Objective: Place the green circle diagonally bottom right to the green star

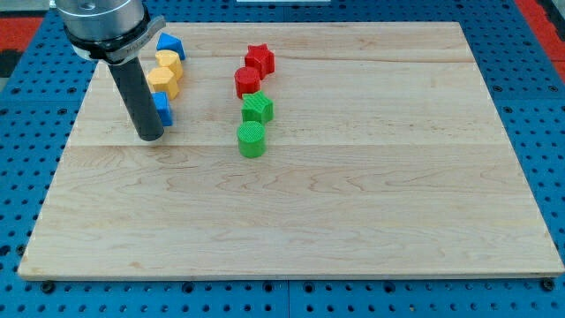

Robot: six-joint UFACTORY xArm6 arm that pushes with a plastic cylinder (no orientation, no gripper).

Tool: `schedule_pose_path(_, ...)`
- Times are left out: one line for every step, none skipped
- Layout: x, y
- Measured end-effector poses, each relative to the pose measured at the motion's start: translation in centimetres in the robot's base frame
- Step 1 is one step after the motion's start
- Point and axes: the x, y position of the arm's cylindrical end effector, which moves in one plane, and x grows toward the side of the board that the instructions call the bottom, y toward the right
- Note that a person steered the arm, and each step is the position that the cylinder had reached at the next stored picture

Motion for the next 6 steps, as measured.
schedule_pose_path(-0.2,0.1)
schedule_pose_path(0.0,0.7)
schedule_pose_path(0.4,1.6)
schedule_pose_path(0.4,11.4)
schedule_pose_path(3.5,19.6)
schedule_pose_path(4.8,27.7)
